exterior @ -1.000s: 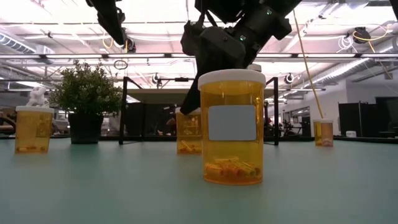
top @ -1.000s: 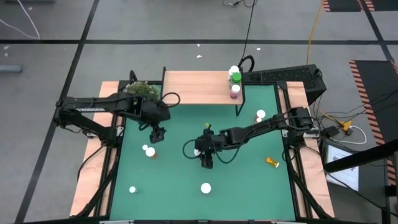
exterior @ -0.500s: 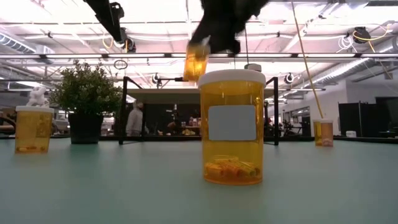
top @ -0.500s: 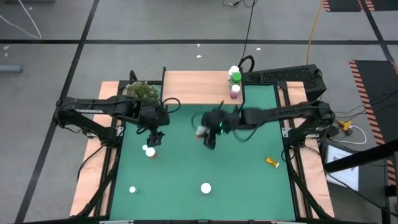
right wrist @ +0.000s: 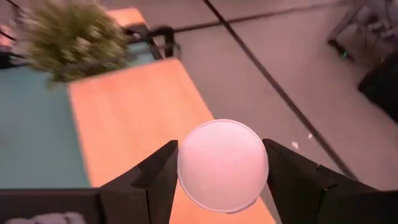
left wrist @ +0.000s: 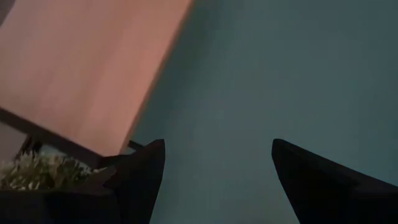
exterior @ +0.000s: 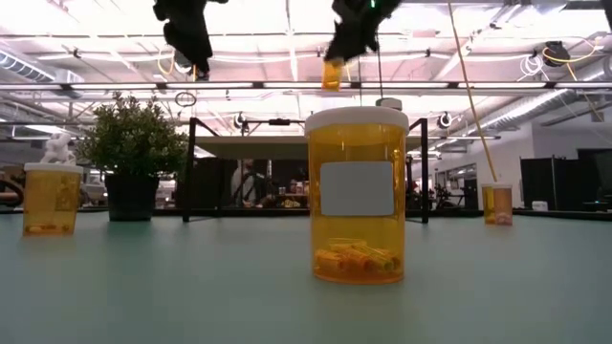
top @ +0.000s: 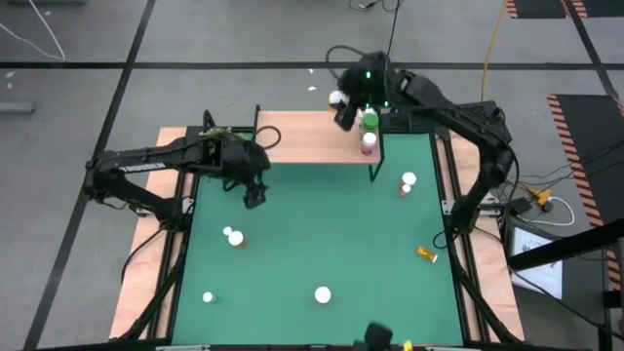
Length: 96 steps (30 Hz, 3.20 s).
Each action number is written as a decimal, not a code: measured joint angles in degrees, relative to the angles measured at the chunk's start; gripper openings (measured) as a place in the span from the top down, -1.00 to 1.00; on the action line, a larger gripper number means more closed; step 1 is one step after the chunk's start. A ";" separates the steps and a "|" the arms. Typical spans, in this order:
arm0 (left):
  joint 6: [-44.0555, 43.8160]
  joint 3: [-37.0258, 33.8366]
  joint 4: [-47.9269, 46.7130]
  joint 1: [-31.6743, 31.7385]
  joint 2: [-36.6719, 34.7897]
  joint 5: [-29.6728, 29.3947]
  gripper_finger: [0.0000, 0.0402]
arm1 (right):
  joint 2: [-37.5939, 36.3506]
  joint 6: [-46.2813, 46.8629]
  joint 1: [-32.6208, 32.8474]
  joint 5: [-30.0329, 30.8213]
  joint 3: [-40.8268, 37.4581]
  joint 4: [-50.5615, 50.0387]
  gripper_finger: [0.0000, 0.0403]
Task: Pick and place medicine bottles onto shelf by color
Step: Put the large orange medicine bottle on the shelf
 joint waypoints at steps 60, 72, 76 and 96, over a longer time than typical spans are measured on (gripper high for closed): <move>-9.81 0.00 -3.62 7.01 0.00 -5.62 -0.47 | 10.68 -0.30 -9.07 -13.33 -1.02 -1.67 -0.54; -2.23 0.00 0.46 7.53 0.00 -7.55 -0.47 | -8.15 -0.36 -8.53 -5.55 -0.97 -10.06 -0.54; -1.29 0.00 3.08 8.99 0.00 -8.21 -0.47 | -14.09 -0.49 -8.70 3.73 -0.96 -21.71 -0.54; 5.09 0.00 7.95 14.52 0.00 -7.36 -0.47 | -39.13 31.77 -7.21 4.38 -55.52 -16.94 -0.54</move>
